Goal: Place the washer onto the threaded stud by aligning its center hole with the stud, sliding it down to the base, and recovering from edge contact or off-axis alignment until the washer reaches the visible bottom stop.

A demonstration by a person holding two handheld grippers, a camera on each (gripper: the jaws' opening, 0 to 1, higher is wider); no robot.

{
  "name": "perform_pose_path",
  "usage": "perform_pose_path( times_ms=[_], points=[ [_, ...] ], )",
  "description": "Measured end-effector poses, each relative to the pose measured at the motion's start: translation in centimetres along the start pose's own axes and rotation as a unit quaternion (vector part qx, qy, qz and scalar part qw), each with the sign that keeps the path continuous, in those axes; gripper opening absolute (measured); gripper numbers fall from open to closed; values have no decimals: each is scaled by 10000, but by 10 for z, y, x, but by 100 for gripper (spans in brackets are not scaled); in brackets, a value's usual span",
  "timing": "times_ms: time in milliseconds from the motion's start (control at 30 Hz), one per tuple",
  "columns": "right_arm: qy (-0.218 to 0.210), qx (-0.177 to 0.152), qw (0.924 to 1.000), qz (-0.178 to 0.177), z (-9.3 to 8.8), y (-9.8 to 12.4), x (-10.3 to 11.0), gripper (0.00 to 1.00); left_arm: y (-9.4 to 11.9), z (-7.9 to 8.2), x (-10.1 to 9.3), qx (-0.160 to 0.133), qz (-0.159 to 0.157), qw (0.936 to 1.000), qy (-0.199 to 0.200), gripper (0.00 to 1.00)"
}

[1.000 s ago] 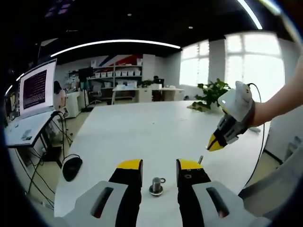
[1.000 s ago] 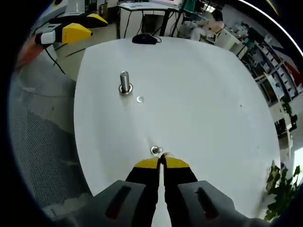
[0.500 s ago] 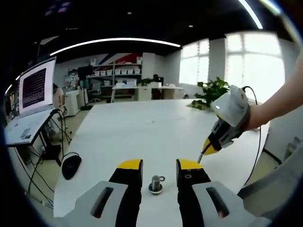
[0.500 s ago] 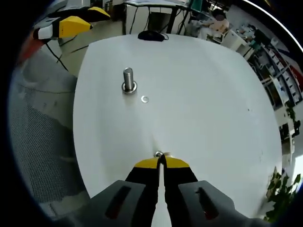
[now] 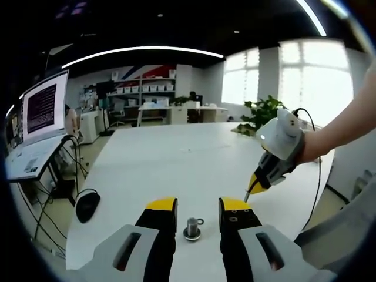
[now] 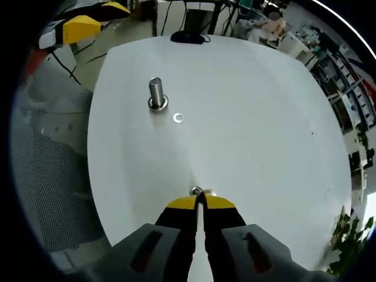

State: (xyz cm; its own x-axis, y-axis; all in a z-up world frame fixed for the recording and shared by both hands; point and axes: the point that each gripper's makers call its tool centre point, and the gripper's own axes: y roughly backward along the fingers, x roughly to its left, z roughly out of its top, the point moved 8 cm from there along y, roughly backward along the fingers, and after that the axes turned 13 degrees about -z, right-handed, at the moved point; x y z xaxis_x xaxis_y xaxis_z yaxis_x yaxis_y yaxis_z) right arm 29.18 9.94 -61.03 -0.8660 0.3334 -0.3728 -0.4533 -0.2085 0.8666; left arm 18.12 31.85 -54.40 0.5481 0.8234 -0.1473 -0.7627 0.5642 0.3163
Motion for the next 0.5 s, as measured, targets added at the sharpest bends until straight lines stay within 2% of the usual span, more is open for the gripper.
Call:
perform_pose_path(
  times_ms=[167, 267, 500],
  points=[
    [49, -1, 10000, 11, 0, 1, 2, 5, 0, 0, 0, 20, -6, 10000, -6, 26],
    [223, 8, 9998, -5, -1, 1, 4, 5, 0, 0, 0, 19, 5, 10000, -4, 26],
    [168, 31, 9999, -1, -1, 2, 4, 8, 0, -1, 1, 31, 29, 10000, 18, 26]
  ],
)
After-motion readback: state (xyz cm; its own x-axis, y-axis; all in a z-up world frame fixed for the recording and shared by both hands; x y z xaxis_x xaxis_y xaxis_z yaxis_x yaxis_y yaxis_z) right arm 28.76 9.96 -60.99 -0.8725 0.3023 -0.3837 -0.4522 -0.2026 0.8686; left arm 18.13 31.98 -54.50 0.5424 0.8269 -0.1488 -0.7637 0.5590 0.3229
